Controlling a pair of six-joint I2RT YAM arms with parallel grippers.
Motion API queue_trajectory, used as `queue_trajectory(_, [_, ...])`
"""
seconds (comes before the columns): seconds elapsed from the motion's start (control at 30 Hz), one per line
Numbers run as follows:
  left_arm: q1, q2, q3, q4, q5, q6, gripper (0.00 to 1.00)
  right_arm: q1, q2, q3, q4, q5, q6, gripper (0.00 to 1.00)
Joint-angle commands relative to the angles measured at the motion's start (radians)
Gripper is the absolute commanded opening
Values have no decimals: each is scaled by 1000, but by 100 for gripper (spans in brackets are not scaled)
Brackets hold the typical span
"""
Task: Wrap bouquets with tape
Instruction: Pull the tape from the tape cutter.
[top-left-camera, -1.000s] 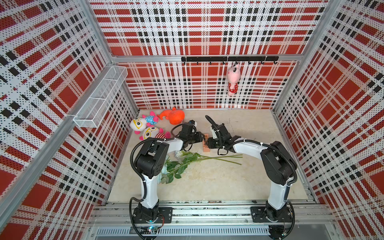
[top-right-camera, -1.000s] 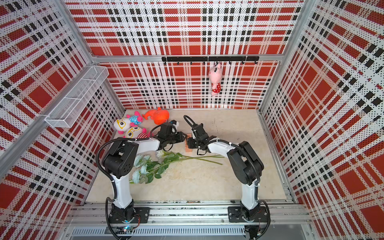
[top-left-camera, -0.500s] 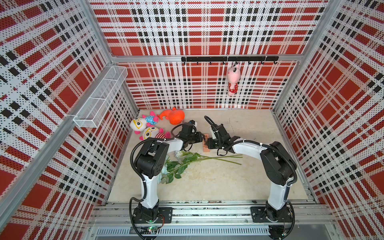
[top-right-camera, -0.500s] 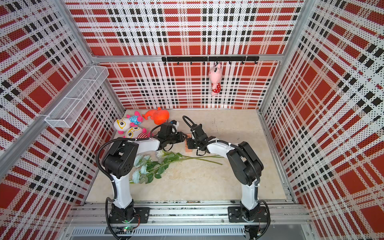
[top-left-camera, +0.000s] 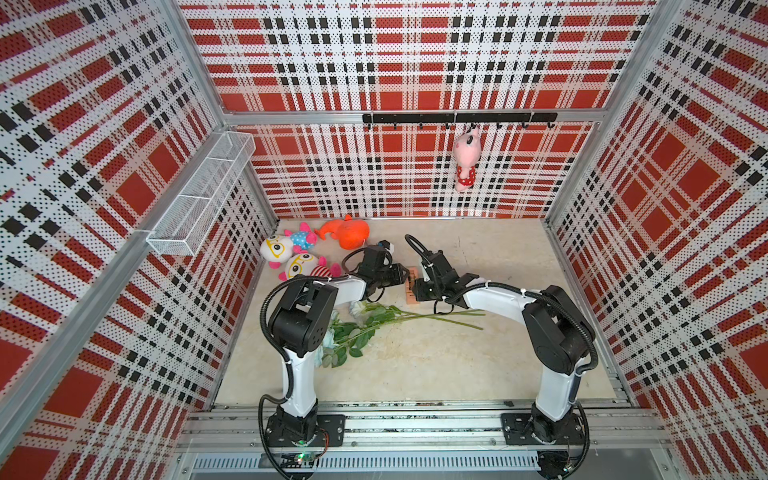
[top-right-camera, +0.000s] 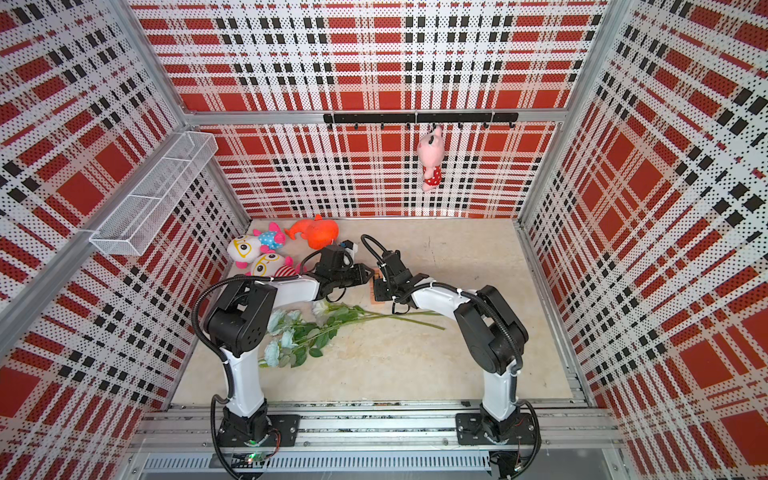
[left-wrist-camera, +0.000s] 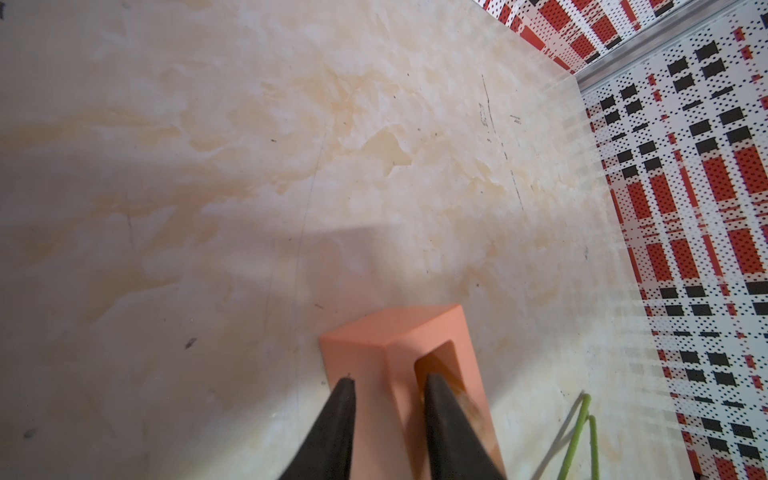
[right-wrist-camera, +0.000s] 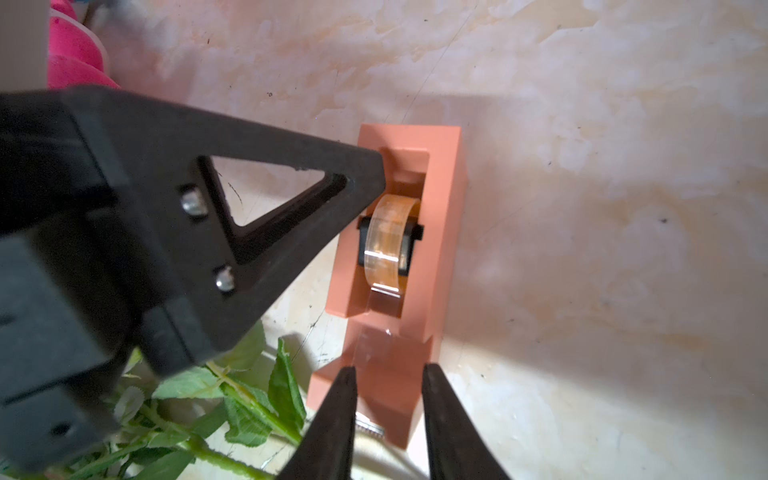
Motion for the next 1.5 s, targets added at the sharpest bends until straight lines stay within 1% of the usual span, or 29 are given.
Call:
queue_trajectory(0.0, [11, 26, 19, -13, 10, 14, 32, 11, -46, 38, -28, 48, -27, 31])
queue_trajectory(0.1, [11, 29, 21, -15, 12, 14, 32, 11, -46, 47, -28, 37, -31, 32])
queue_trajectory(0.17, [12, 32, 24, -17, 13, 15, 32, 12, -32, 51, -8, -8, -30, 31])
queue_trajectory(0.23, [13, 34, 27, -18, 16, 16, 32, 13, -14, 60, -2, -25, -25, 31])
queue_trajectory(0.63, [21, 50, 38, -31, 21, 23, 32, 16, 53, 70, -4, 3, -9, 31])
queue_trajectory(0.77, [21, 54, 40, -32, 24, 20, 31, 17, 73, 83, -3, -11, -9, 30])
queue_trajectory(1.03, [23, 54, 48, -37, 30, 26, 30, 16, 94, 97, 1, -10, -9, 29])
queue_trajectory(1.2, [23, 53, 48, -39, 32, 27, 29, 16, 93, 105, -23, 14, -9, 28])
queue_trajectory(1.33, [24, 58, 47, -39, 33, 27, 29, 18, 92, 105, -31, 30, -9, 25])
queue_trajectory(1.47, [24, 59, 48, -39, 34, 27, 28, 18, 98, 106, -33, 30, -9, 19])
